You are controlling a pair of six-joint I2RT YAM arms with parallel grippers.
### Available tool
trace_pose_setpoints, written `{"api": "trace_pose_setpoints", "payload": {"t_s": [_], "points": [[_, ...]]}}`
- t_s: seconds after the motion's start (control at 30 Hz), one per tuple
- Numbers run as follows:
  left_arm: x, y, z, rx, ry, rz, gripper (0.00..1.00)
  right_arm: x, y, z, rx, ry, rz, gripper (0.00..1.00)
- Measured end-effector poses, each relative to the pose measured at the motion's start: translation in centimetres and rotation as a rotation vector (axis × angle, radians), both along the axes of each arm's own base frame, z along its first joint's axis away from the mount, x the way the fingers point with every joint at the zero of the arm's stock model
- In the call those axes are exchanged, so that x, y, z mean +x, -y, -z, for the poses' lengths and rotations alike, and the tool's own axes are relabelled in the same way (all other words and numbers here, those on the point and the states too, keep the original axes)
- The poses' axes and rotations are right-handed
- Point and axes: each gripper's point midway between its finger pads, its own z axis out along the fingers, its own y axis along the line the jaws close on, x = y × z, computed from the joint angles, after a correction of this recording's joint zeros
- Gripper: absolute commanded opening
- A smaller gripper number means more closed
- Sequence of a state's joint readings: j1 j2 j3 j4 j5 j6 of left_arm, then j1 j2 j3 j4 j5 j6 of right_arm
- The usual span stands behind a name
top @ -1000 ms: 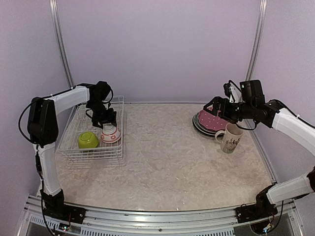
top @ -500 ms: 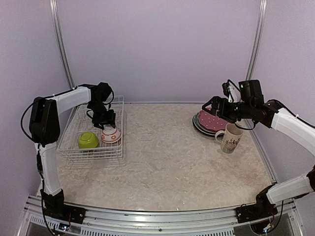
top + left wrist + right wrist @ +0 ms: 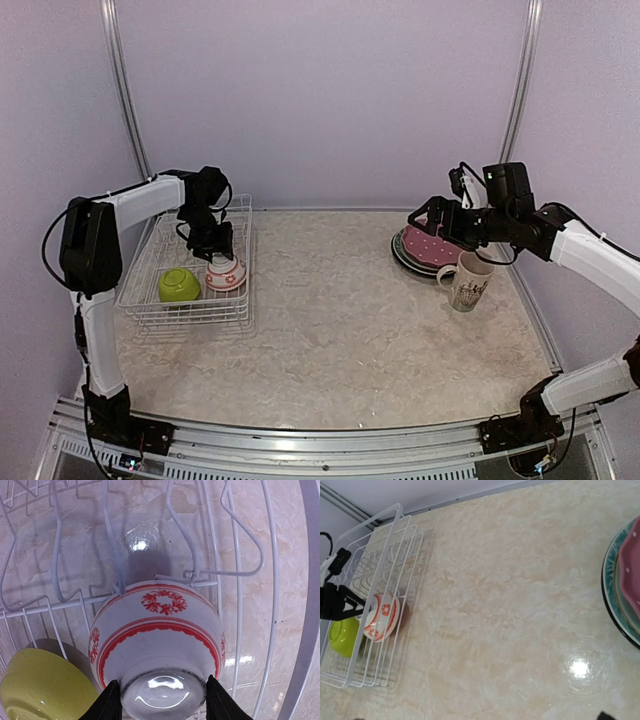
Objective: Unload the mixed dishes from the dish rack
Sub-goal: Grab the bowl from the dish rack.
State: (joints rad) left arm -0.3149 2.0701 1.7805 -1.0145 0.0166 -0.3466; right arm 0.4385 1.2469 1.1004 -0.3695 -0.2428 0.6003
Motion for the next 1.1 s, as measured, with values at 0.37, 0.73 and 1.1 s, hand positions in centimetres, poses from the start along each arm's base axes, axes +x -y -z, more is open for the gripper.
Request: {"api": "trace_pose_setpoints", "payload": {"t_s": [0.37, 0.73, 1.1], "points": [[-0.2, -0.1, -0.4, 0.002, 0.002, -0.001, 0.36, -0.2, -1.0, 0.8, -0.01, -0.019, -0.016, 0.99], [-1.2, -0.4, -6.2, -0.036, 0.119, -0.002, 0.34, 0.0, -3.1, 1.9, -0.029, -0.048, -0.048, 0.99], [-3.2, 0.5, -11.8, -0.164, 0.241, 0.022, 0.34, 1.4, -10.7, 2.4, 0.005, -0.047, -0.166, 0.99]]}}
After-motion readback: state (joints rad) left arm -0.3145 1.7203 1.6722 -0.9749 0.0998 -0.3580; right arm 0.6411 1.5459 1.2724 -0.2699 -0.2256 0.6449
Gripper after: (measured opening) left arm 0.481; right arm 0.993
